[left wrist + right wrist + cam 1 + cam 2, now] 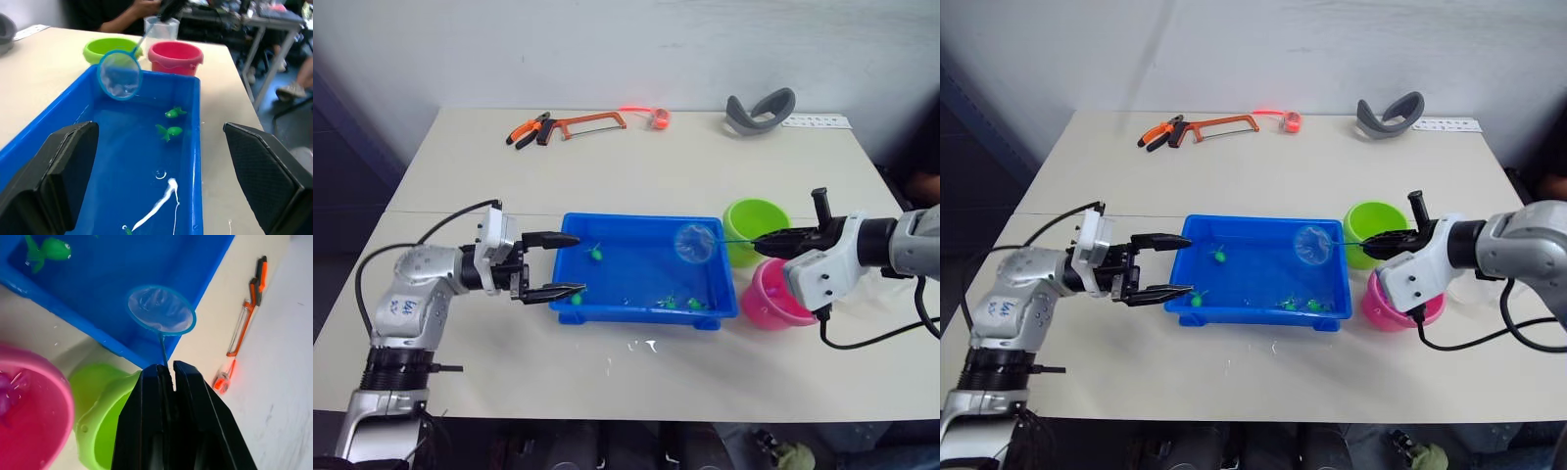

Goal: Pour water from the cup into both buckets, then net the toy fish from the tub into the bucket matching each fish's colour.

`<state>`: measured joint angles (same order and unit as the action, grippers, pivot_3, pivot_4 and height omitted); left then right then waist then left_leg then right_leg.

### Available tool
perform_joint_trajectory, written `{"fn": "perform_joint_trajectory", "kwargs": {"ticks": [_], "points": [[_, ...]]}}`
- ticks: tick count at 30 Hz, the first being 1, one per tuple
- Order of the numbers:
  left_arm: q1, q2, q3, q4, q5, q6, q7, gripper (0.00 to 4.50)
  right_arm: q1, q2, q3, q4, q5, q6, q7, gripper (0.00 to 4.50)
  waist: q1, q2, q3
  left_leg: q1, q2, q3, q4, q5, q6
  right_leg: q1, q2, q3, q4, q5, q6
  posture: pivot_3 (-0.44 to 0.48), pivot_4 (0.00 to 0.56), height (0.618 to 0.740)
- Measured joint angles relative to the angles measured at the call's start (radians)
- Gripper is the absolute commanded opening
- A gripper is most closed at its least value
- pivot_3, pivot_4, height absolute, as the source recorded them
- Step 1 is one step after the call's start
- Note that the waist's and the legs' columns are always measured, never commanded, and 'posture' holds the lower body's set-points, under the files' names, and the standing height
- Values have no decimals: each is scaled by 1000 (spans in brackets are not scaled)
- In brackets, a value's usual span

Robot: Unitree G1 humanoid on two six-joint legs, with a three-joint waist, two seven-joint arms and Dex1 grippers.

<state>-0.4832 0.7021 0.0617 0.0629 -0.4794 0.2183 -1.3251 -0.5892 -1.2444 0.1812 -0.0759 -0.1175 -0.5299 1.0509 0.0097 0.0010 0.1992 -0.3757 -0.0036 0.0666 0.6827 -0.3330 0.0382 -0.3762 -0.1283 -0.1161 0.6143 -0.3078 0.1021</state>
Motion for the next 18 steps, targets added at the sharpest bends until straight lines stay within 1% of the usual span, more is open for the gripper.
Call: {"fn": "perform_joint_trajectory", "kwargs": {"ticks": [3,10,18], "points": [[-22,5,-9,37,14,-15,-27,4435,-53,16,50,18,4,-32,88,0,-4,0,0,-1,0,0,0,0,0,0,0,-1,0,0,0,0,150,740],[-22,-30,-45,38,16,-20,-25,4435,-69,32,90,42,21,-78,210,0,-10,0,0,-1,0,0,1,0,1,0,0,-1,2,0,1,0,150,740],[-22,-58,-53,36,15,-18,-20,4435,-46,32,90,-44,57,-6,303,0,-10,0,0,-1,0,0,2,0,0,0,-1,0,3,0,1,0,150,740]]}}
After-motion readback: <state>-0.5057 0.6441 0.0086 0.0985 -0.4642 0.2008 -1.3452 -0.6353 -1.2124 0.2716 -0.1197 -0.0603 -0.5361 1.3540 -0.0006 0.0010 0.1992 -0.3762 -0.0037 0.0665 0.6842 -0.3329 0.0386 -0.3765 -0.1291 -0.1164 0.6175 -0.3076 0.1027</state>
